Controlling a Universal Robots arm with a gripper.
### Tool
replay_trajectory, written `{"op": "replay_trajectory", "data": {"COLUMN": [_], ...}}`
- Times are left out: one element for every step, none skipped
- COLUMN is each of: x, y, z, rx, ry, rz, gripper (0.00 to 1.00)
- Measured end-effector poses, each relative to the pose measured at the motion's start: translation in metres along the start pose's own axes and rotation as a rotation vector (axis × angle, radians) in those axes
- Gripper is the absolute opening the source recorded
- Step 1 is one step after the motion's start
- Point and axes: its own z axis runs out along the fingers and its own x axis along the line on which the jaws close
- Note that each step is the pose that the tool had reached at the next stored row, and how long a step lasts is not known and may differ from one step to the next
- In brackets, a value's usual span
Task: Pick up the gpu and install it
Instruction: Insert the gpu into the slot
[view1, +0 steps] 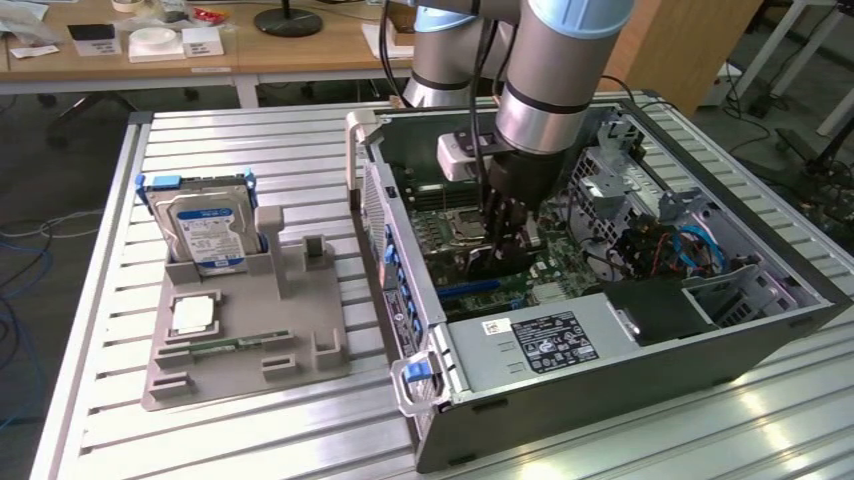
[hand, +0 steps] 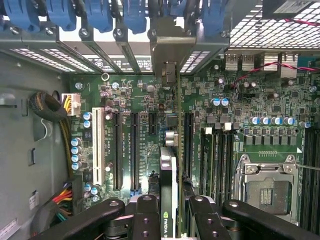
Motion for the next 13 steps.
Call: {"op": "replay_trajectory", "data": {"x": [0.0,0.0,0.0,0.0,0.0,0.0,0.0,0.0,-0.0001,0.0,0.0,-0.0001,-0.0001], "y": [0.0003,0.0008,0.0012,0.0015,0.0018,0.002,0.0021,0.0022,0.0024,0.0029,0.0035,0.004,0.0045], "z": [0.0,0.0,0.0,0.0,0.0001,0.0001,0.0001,0.0,0.0001,0.0001,0.0001,0.0002,0.0002], "rx": [0.0,0.0,0.0,0.0,0.0,0.0,0.0,0.0,0.0,0.0,0.0,0.0,0.0001], "ry": [-0.0001,-0.0001,0.0,0.0,-0.0001,-0.0001,-0.0001,0.0,-0.0001,-0.0001,-0.0001,-0.0001,-0.0001], "rz": [0.0,0.0,0.0,0.0,0.0,0.0,0.0,0.0,0.0,0.0,0.0,0.0,0.0], "gripper": [0.27,0.27,0.27,0.27,0.27,0.27,0.27,0.27,0.27,0.27,0.27,0.27,0.27]}}
